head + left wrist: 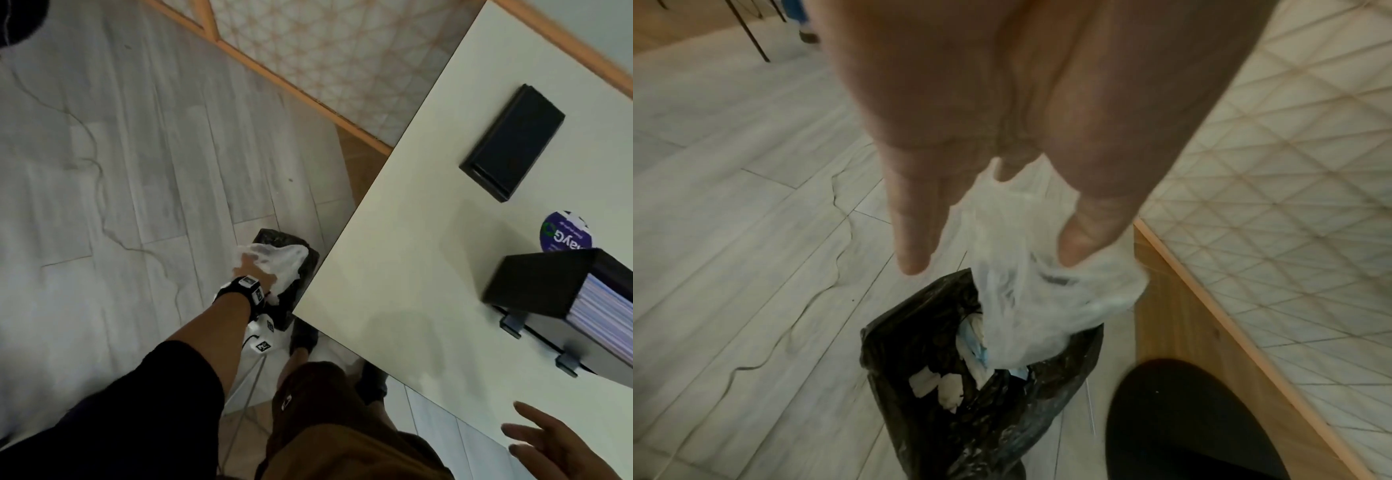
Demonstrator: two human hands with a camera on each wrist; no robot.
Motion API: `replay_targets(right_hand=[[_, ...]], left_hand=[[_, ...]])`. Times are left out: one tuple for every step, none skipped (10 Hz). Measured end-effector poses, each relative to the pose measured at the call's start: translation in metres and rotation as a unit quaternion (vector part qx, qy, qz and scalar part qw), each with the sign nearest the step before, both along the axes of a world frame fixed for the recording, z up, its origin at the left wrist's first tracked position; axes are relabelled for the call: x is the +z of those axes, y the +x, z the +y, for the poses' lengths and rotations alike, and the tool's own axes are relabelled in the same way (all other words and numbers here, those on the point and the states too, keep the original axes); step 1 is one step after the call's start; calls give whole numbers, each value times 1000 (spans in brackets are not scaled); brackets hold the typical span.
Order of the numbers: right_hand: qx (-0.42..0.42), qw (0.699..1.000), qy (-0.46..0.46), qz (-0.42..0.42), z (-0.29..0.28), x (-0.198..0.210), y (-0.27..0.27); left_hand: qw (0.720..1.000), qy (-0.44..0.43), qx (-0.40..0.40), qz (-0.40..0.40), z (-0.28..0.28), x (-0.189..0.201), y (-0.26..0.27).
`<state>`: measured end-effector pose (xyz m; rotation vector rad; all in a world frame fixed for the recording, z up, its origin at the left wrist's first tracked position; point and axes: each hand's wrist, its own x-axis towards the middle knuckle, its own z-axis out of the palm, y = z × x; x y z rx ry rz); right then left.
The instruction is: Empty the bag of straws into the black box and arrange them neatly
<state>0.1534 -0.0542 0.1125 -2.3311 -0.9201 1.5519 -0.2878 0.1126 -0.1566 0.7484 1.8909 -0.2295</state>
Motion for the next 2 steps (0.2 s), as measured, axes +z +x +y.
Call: replay_targets(right_hand=[[28, 999, 15, -28, -2, -14, 1], [27, 998, 32, -48, -6, -21, 2]], left_hand=[[999, 19, -23, 22, -2, 20, 6], [995, -10, -92, 25, -13, 17, 8]])
